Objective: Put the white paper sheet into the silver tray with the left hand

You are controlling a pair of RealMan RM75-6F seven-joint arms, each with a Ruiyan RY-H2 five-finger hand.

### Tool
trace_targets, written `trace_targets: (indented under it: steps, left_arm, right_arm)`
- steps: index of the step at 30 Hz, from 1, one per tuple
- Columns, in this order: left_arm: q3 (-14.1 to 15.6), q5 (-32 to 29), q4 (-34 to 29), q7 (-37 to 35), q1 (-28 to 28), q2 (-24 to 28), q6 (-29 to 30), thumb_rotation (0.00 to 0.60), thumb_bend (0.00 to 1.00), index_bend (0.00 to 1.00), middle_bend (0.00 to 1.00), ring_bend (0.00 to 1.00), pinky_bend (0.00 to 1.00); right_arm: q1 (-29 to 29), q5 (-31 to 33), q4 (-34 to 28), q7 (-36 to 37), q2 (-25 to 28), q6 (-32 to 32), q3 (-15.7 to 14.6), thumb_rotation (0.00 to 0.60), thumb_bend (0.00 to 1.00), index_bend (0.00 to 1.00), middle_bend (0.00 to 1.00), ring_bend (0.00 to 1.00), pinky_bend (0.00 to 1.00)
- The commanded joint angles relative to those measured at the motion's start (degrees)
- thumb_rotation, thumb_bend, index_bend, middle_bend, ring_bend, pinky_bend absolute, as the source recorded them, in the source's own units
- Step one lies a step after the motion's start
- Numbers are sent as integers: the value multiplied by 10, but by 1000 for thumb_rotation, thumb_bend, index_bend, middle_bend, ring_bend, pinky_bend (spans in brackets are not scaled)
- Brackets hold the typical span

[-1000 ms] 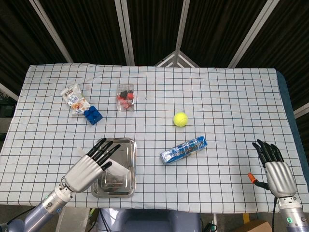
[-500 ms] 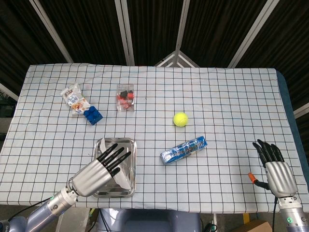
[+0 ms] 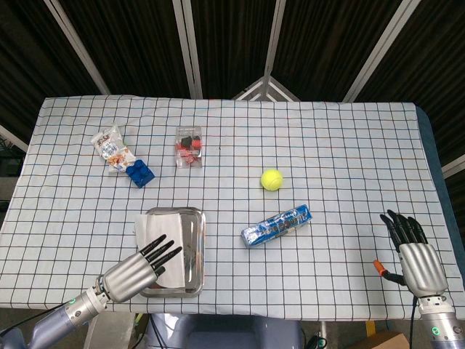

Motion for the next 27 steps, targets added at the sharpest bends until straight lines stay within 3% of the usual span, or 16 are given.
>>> trace_targets:
  steps: [1,4,18,22,27]
  left_arm:
    - [6,9,7,-8,-3,-1,3,600,558,541,21,0,0]
    - [10,12,7,-10,-5,2,1,600,555,511,12,0,0]
    - [2,-21,-7,8,3,26,0,600,331,88,0,0,0]
    - [4,-47,-23,0,10,36,-8,600,375,1,0,0,0]
    - [-2,-148,-81,16,14,70,-75,600,554,0,0,0,0]
  right_arm:
    - [0,0,0,-1,0,0,0,600,313,0,0,0,0]
    - [0,0,-1,-1,0,0,0,600,314,0,0,0,0]
    - [-1,-1,-1,0,1,2,0,600,314,0,0,0,0]
    - [0,-1,0,1,1,1,0,600,314,0,0,0,0]
    - [0,-2,-1,0,1,0,-1,600,313,0,0,0,0]
